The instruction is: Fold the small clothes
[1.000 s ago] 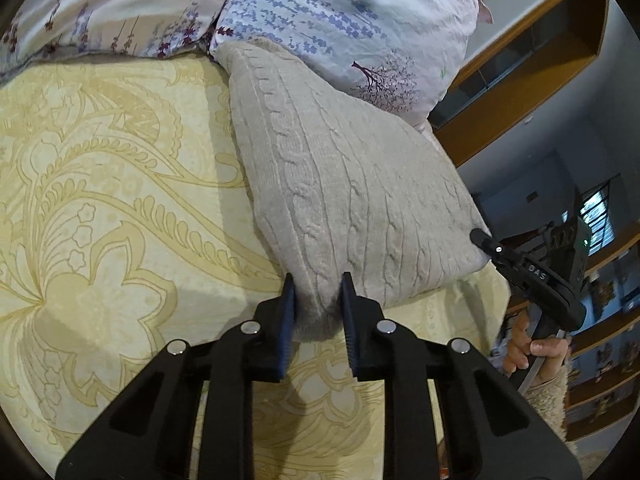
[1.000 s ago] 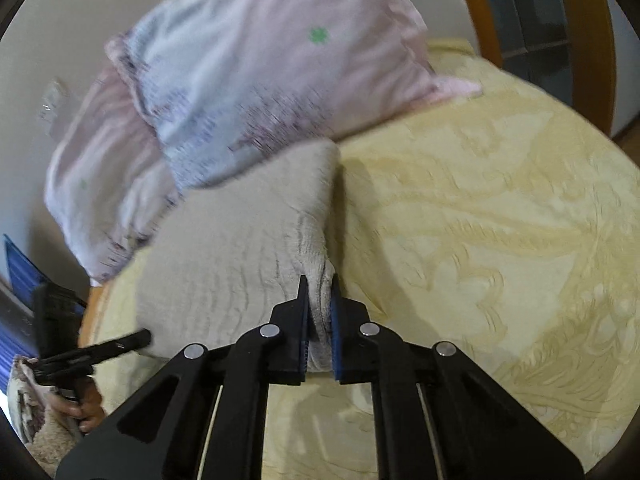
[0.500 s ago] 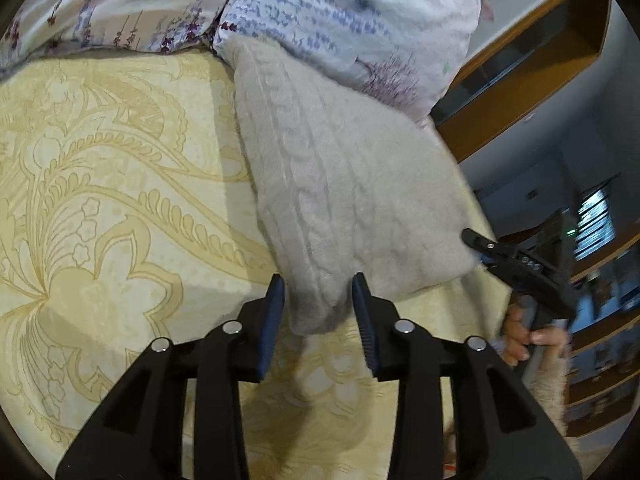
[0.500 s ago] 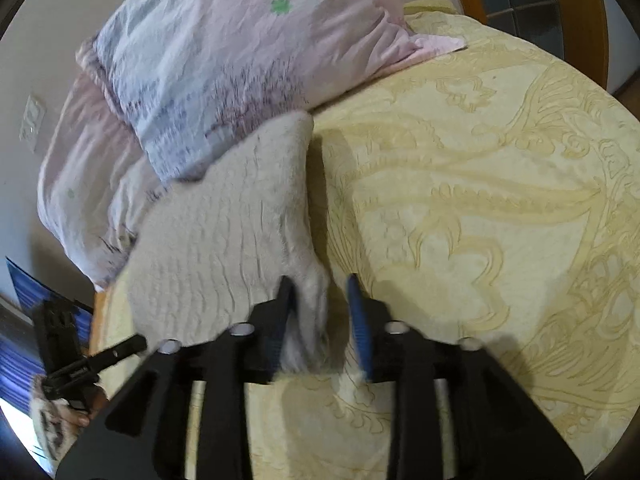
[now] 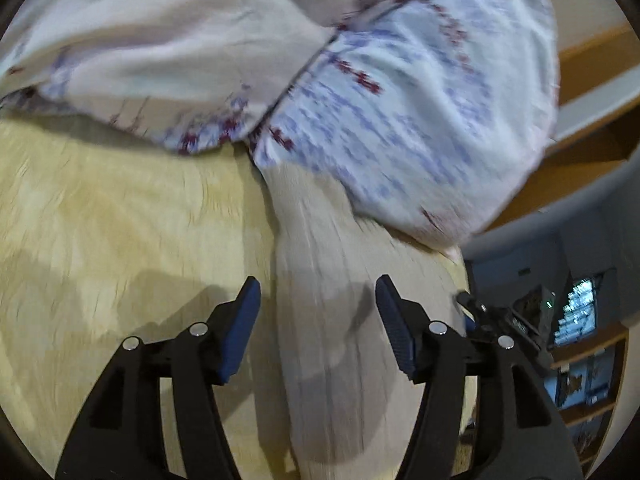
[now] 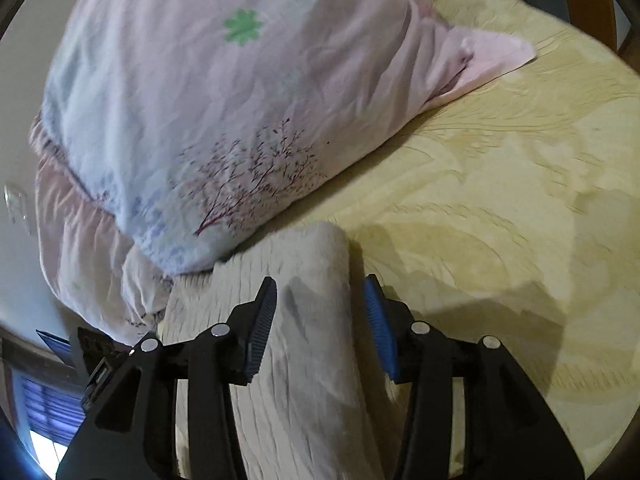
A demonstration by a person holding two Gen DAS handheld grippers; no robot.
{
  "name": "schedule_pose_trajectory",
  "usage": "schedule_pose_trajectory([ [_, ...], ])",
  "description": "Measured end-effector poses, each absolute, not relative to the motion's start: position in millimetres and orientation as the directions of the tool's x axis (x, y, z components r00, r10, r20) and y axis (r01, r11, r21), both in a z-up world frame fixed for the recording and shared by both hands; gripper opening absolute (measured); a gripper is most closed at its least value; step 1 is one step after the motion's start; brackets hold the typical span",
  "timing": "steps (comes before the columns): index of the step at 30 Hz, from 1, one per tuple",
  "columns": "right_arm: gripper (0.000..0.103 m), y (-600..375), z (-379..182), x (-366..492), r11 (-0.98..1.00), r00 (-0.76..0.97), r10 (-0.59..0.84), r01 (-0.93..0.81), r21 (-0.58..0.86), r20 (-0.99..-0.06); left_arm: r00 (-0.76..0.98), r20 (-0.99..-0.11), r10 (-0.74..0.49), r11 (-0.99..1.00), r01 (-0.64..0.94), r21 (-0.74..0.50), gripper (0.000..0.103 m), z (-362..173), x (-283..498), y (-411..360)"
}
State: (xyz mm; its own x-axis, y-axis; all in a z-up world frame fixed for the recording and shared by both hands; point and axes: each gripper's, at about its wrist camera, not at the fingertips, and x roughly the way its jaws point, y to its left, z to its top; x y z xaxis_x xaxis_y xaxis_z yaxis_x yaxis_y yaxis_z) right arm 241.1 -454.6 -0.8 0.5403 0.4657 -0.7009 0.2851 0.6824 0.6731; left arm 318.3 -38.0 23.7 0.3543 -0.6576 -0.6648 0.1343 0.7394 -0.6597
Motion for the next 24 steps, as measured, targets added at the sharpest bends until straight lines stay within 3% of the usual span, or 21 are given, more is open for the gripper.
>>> schedule_pose_trajectory([
  [2,0.047,-453,-6,251,0.669,0.531,0.487,0.284,0.687,-0.693,0.346,-0.671,-0.656,0.739,0.113,-0.664,0.059,17,334,-43],
  [4,0.032,-451,-9,256,0.666,0.532,0.497,0.273,0.694,-0.686,0.345,-0.652,-0.675,0.715,0.086,-0.694,0.053,9,346,-43],
  [5,0.013,-450,-9,257,0.673,0.535,0.495,0.261,0.692,-0.684,0.342,-0.633,-0.695,0.692,0.078,-0.718,0.032,6,349,-43],
  [6,0.011,-449,-7,255,0.678,0.549,0.497,0.237,0.696,-0.671,0.337,-0.617,-0.711,0.674,0.075,-0.735,0.012,4,350,-42],
  [8,0.01,-447,7,248,0.692,0.602,0.493,0.166,0.702,-0.628,0.345,-0.588,-0.732,0.649,0.088,-0.756,0.007,5,347,-39],
  [12,0.01,-452,34,232,0.708,0.693,0.476,0.063,0.704,-0.541,0.404,-0.534,-0.743,0.634,0.168,-0.755,0.005,17,337,-32],
  [17,0.01,-448,-6,256,0.793,0.58,0.365,0.217,0.57,-0.728,0.431,-0.603,-0.671,0.707,0.127,-0.696,0.005,4,344,-40],
  [20,0.011,-447,-11,261,0.791,0.56,0.361,0.239,0.562,-0.746,0.42,-0.622,-0.661,0.718,0.115,-0.686,0.006,2,345,-43],
  [22,0.018,-451,0,256,0.783,0.555,0.376,0.239,0.575,-0.742,0.403,-0.61,-0.682,0.699,0.116,-0.705,0.012,6,340,-36],
  [23,0.029,-454,5,251,0.78,0.554,0.378,0.242,0.578,-0.742,0.401,-0.601,-0.692,0.69,0.121,-0.714,0.014,11,339,-33],
  [24,0.051,-459,7,247,0.775,0.556,0.38,0.245,0.582,-0.74,0.399,-0.587,-0.705,0.678,0.132,-0.723,0.022,15,334,-33],
])
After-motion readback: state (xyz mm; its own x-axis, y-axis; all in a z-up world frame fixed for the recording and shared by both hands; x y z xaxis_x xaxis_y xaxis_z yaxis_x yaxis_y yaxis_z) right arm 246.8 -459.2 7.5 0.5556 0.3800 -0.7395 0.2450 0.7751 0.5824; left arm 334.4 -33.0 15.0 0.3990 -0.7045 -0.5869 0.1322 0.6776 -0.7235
